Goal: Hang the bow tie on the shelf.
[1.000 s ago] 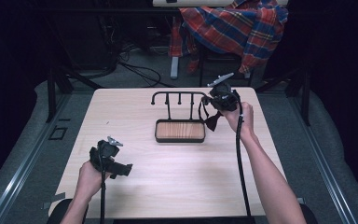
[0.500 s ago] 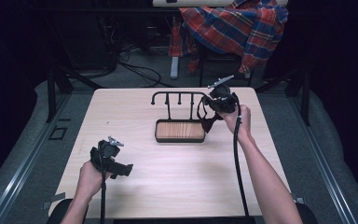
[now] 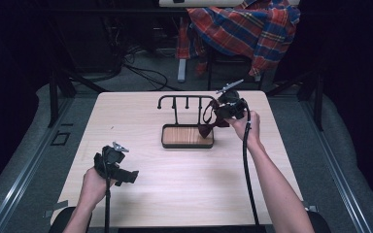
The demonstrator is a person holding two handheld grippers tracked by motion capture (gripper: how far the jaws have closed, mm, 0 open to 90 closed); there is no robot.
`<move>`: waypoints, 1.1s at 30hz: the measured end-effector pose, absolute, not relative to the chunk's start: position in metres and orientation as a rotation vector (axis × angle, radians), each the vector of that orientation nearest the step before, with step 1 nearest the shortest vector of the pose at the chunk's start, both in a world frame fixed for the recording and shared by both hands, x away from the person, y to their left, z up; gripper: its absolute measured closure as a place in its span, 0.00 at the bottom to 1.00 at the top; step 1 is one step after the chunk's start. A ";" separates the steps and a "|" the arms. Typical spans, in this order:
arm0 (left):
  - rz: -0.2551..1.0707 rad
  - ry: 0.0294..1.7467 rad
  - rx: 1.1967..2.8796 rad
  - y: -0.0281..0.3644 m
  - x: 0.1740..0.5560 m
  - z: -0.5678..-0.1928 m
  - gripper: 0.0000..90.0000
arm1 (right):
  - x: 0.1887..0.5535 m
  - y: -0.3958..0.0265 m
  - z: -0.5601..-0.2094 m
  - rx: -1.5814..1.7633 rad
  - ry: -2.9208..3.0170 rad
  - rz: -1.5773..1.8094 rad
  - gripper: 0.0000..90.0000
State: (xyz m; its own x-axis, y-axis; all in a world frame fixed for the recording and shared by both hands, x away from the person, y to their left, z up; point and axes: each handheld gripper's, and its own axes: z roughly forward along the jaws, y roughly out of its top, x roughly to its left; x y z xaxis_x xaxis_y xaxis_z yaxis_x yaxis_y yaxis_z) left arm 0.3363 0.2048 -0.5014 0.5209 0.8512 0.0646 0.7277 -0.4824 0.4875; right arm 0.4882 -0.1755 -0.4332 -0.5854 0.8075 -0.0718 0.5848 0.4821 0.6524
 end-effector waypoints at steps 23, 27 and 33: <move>0.421 1.302 2.362 0.205 0.336 -0.501 0.01 | 0.465 -0.189 -0.421 1.148 2.464 0.823 0.38; 0.421 1.302 2.361 0.205 0.336 -0.501 0.01 | 0.458 -0.191 -0.420 1.141 2.470 0.818 0.26; 0.420 1.302 2.360 0.205 0.336 -0.501 0.01 | 0.443 -0.192 -0.417 1.103 2.493 0.808 0.17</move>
State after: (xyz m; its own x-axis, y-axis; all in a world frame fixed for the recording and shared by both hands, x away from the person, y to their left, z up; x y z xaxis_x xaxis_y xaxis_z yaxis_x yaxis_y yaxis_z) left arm 0.3364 0.2047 -0.5015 0.5182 0.8529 0.0636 0.7293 -0.4794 0.4882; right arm 0.4432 -0.1916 -0.4170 -0.6616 0.7487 -0.0420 0.5817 0.5478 0.6013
